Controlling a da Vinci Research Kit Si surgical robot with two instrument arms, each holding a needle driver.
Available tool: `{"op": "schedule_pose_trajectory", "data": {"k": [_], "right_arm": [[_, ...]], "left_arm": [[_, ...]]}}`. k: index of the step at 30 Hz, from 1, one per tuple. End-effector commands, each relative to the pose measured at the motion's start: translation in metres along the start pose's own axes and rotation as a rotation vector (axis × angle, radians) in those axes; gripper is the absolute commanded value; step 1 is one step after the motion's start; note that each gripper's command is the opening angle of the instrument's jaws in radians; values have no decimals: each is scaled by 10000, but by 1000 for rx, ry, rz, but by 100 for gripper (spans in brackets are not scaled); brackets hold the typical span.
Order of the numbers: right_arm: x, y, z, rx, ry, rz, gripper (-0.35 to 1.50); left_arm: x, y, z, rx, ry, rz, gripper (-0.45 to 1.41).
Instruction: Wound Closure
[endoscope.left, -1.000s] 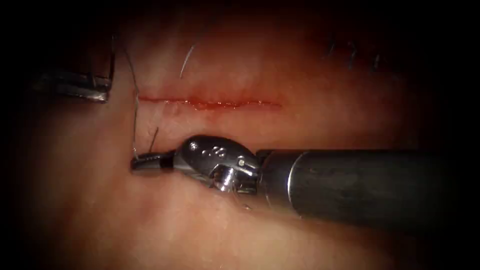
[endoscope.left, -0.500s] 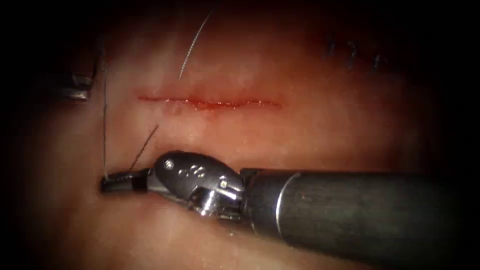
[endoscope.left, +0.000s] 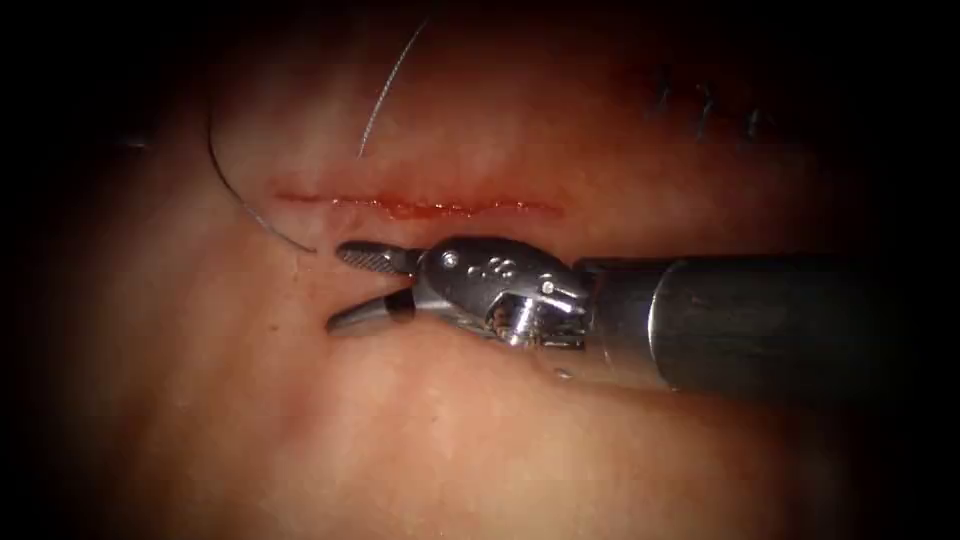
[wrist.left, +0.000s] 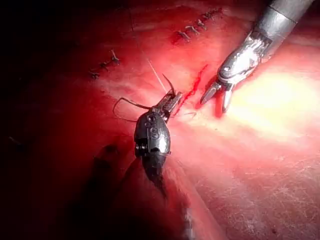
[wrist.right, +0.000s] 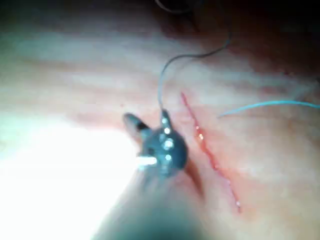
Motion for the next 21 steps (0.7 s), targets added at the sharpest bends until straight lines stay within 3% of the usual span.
{"op": "schedule_pose_trajectory", "data": {"k": [1, 11, 12, 13, 14, 15, 21], "right_arm": [[1, 8, 17, -7, 1, -8, 101], [-7, 21, 52, -49, -33, -60, 73], [-10, 21, 53, -49, -43, -64, 63], [-14, 21, 54, -46, -55, -68, 10], [-17, 19, 54, -32, -59, -70, -28], [-18, 18, 53, -12, -63, -71, -35], [-16, 2, 41, 103, -113, -29, -35]], "left_arm": [[-2, -5, 5, -3, 2, 3, -45], [-1, -3, 8, -13, 6, 2, -45], [-1, -3, 8, -13, 6, 2, -45], [-1, -2, 9, -15, 7, 2, -45], [-1, -2, 9, -15, 7, 2, -45], [0, -2, 9, -14, 7, 2, -45], [1, 0, 13, -21, 11, 2, -45]]}}
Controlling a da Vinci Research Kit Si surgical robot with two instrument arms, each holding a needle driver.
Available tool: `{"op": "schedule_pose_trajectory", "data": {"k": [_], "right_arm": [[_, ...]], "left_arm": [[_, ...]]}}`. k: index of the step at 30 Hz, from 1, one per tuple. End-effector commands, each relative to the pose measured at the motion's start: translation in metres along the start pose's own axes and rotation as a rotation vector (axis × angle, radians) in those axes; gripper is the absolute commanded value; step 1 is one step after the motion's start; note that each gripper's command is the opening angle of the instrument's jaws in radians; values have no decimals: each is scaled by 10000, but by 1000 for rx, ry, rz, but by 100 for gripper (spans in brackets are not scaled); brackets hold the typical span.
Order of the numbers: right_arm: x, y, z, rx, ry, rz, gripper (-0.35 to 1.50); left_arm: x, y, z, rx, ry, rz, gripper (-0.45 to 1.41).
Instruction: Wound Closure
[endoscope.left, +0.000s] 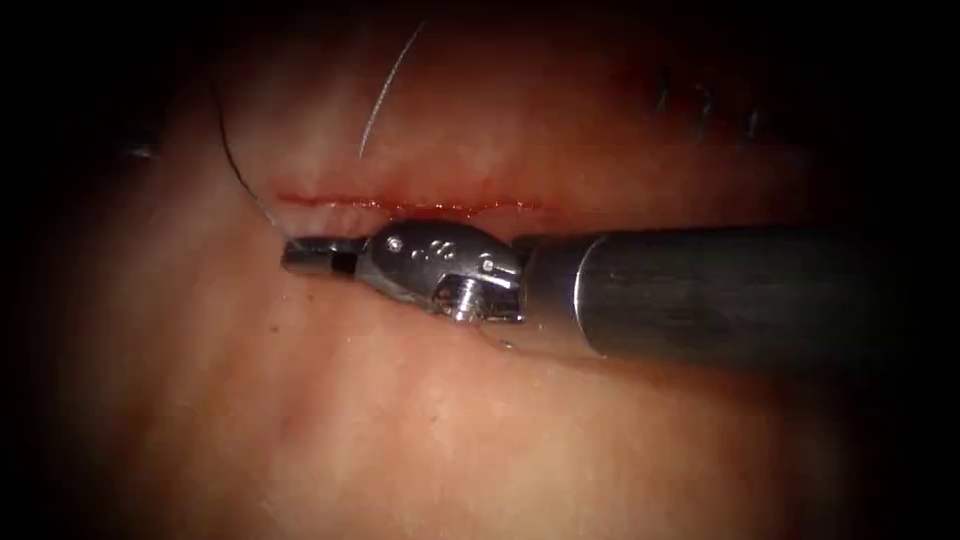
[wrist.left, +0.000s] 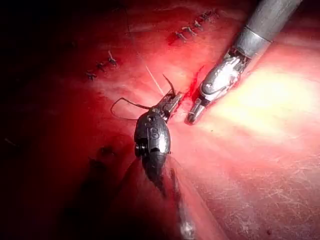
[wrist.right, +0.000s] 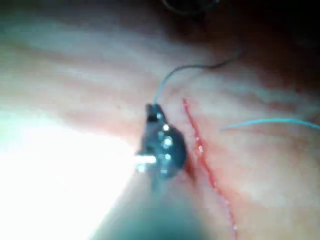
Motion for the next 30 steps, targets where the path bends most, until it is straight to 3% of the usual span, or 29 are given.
{"op": "schedule_pose_trajectory", "data": {"k": [1, 8, 16, 17, 22, 26, 27, 28, 29, 30], "right_arm": [[3, -2, 3, 7, 2, 9, -35], [13, -35, -21, 61, 11, 17, -35], [55, -116, -41, 140, 34, 18, -35], [63, -135, -42, 147, 34, 16, -35], [74, -171, -53, 142, 35, 22, -35], [74, -172, -58, 140, 36, 18, -35], [73, -168, -58, 130, 36, 2, -13], [69, -158, -61, 76, 34, -46, 56], [63, -145, -63, 8, 26, -68, 108], [60, -139, -64, -4, 24, -80, 116]], "left_arm": [[-4, -6, 6, -1, 1, 3, -45], [-1, 1, 13, -27, 13, 4, -45], [0, 15, 28, -60, 28, 11, -45], [-3, 24, 32, -62, 28, 11, -45], [-11, 68, 34, -70, 25, 14, -45], [-9, 96, 27, -80, 25, 16, -45], [-8, 97, 26, -81, 25, 16, -45], [-8, 97, 25, -83, 26, 15, -45], [-8, 93, 22, -85, 26, 15, -45], [-9, 92, 20, -79, 24, 15, -45]]}}
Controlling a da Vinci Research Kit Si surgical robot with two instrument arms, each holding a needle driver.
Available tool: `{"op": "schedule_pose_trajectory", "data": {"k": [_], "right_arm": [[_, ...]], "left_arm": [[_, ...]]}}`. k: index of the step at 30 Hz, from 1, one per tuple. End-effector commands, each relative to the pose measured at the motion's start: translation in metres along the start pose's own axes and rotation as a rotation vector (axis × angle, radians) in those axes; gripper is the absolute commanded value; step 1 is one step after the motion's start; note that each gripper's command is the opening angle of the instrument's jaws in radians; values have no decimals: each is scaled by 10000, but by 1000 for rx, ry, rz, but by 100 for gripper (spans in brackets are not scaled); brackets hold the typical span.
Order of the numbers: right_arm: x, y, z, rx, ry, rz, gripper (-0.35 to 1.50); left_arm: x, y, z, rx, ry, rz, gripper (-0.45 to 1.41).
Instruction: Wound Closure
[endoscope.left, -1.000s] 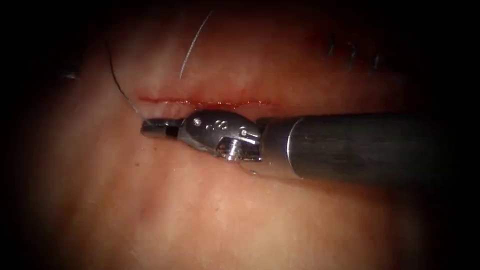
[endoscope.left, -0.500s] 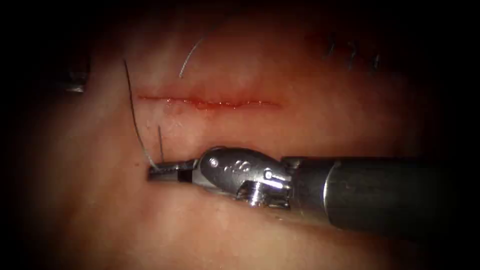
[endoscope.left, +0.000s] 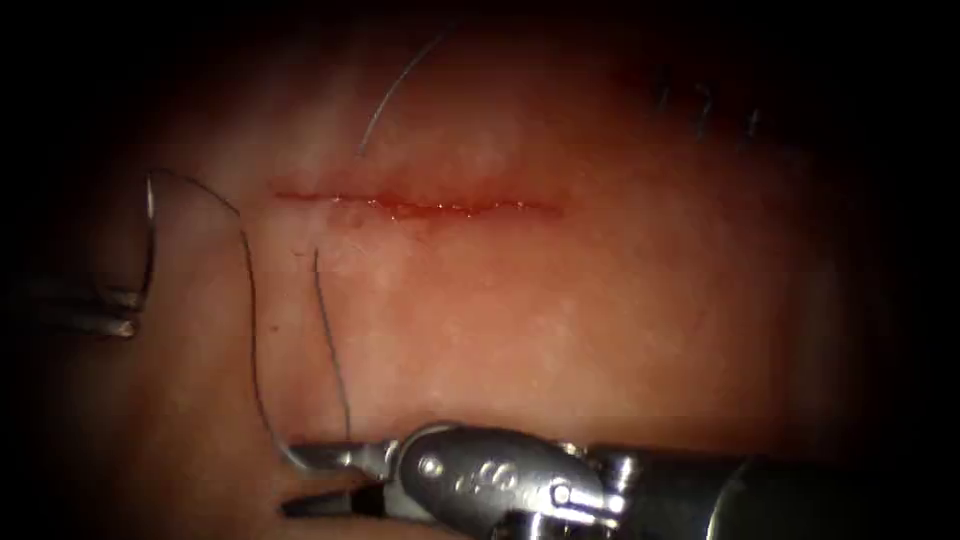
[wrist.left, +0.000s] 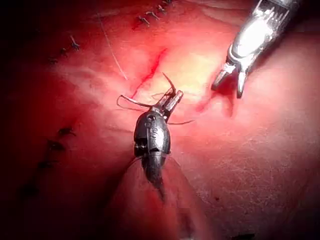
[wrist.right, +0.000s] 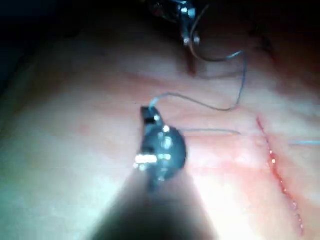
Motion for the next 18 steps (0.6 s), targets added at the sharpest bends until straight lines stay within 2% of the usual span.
{"op": "schedule_pose_trajectory", "data": {"k": [1, 11, 14, 18], "right_arm": [[-9, 18, 5, -21, -4, -11, 120], [-58, 86, -7, -110, -14, -30, 113], [-69, 114, 10, -150, -14, -41, 111], [-73, 133, 30, -182, 1, -82, 106]], "left_arm": [[-7, -6, 2, 4, 0, 1, -45], [-18, -19, -20, 38, -13, 2, -45], [-21, -17, -14, 45, -15, -1, -45], [-23, -16, -7, 49, -16, -4, -45]]}}
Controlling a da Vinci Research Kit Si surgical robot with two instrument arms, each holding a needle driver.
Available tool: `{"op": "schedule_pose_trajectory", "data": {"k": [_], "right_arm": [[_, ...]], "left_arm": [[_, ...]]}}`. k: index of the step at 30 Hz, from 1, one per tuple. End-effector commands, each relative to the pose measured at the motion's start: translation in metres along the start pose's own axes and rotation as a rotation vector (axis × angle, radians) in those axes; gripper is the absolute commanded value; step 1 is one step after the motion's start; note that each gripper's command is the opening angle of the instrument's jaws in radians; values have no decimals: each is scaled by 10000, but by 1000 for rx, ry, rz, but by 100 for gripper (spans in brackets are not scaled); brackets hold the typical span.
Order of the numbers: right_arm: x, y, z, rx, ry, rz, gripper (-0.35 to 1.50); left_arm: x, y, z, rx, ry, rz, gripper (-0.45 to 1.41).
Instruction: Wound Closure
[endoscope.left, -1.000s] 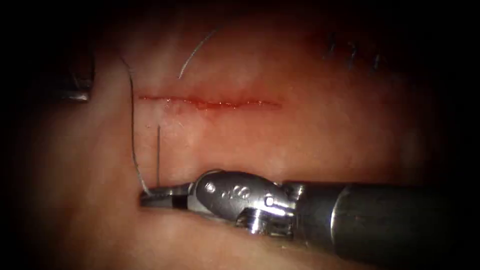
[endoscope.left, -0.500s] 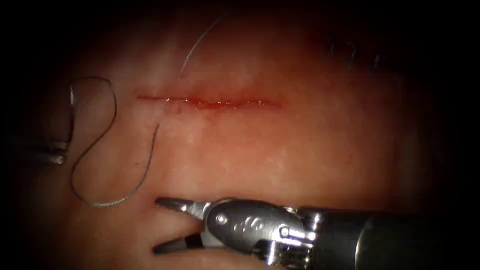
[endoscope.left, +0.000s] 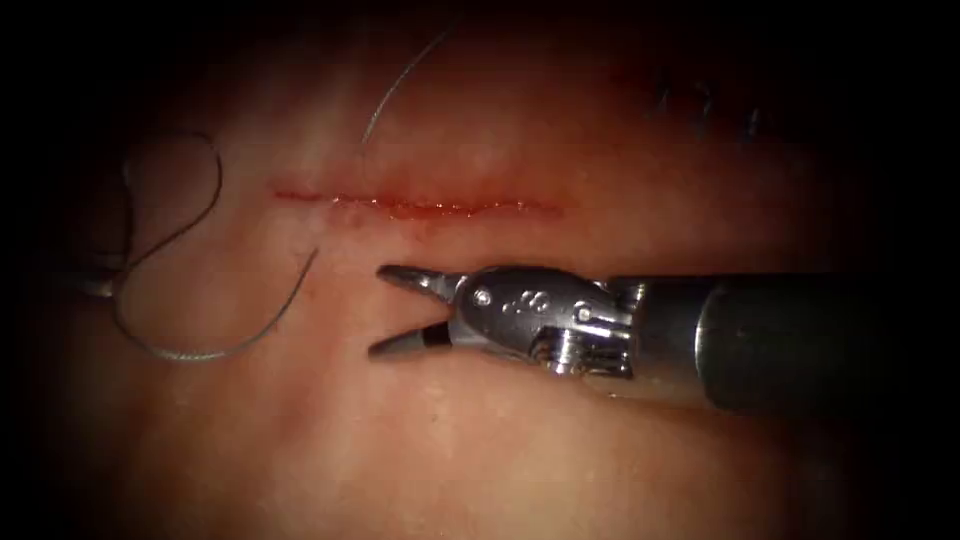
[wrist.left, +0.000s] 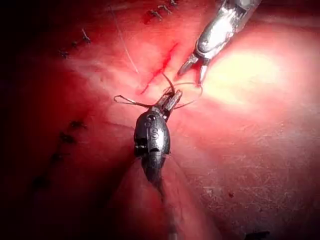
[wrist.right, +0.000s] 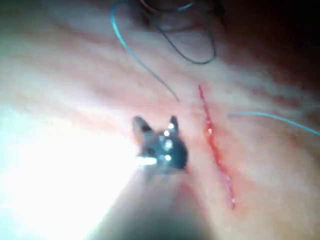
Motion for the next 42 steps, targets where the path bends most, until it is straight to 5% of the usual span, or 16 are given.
{"op": "schedule_pose_trajectory", "data": {"k": [1, 9, 11, 14, 15, 16, 24, 35, 42], "right_arm": [[0, 10, 20, -12, 8, -15, 106], [4, 21, 58, -40, 26, -34, 106], [4, 21, 65, -30, 29, -35, 94], [1, 20, 71, 15, 44, -40, 19], [-1, 19, 73, 28, 48, -42, -21], [-3, 18, 74, 46, 54, -45, -35], [-12, 5, 58, 121, 45, -65, -35], [-12, -81, -59, 142, 13, -61, -35], [6, -130, -100, 172, -12, -38, -35]], "left_arm": [[-6, -4, 7, -2, 1, -4, -45], [-11, -4, 12, -7, 2, -4, -45], [-11, -4, 12, -7, 2, -10, -45], [-12, -3, 12, -7, 2, -10, -45], [-12, -3, 12, -7, 2, -10, -45], [-12, -3, 12, -10, 3, -9, -45], [-12, -3, 13, -9, 3, -9, -45], [-13, -6, 15, -8, 6, -9, -45], [-17, -6, 16, -6, 8, -12, -45]]}}
